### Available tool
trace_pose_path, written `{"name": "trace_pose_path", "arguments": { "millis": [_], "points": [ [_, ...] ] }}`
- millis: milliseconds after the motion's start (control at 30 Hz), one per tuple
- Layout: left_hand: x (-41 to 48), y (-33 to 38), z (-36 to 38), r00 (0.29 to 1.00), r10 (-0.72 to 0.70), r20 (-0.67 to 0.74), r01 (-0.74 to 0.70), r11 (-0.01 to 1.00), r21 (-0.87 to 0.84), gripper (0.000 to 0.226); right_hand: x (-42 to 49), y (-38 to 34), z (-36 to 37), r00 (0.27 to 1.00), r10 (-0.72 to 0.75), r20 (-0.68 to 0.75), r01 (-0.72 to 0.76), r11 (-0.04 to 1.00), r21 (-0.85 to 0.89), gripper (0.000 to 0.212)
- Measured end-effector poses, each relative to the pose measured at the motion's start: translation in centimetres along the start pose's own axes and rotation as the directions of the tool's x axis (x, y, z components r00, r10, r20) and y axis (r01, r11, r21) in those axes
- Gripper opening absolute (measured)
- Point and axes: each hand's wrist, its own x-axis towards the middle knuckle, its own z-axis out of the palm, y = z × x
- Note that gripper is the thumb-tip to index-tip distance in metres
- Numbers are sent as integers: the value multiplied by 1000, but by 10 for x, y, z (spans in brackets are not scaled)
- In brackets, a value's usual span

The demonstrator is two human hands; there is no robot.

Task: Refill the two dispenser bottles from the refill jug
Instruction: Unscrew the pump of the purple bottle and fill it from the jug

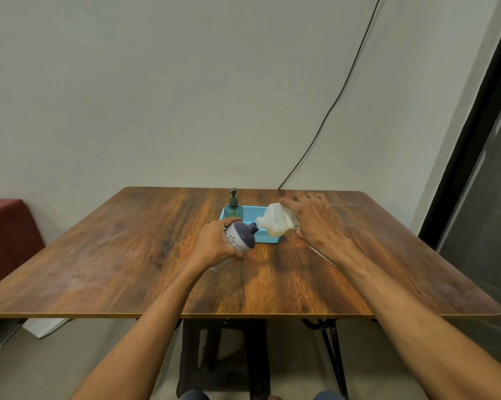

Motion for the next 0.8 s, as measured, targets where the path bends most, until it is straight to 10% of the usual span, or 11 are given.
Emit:
{"name": "trace_pose_path", "arguments": {
  "millis": [800],
  "points": [
    [-2, 0, 0, 1000, 5, -4, -6, 1000, -17, 74, 1, 2, -5, 999, -33, 41, 33, 999, -11, 62]
  ]
}}
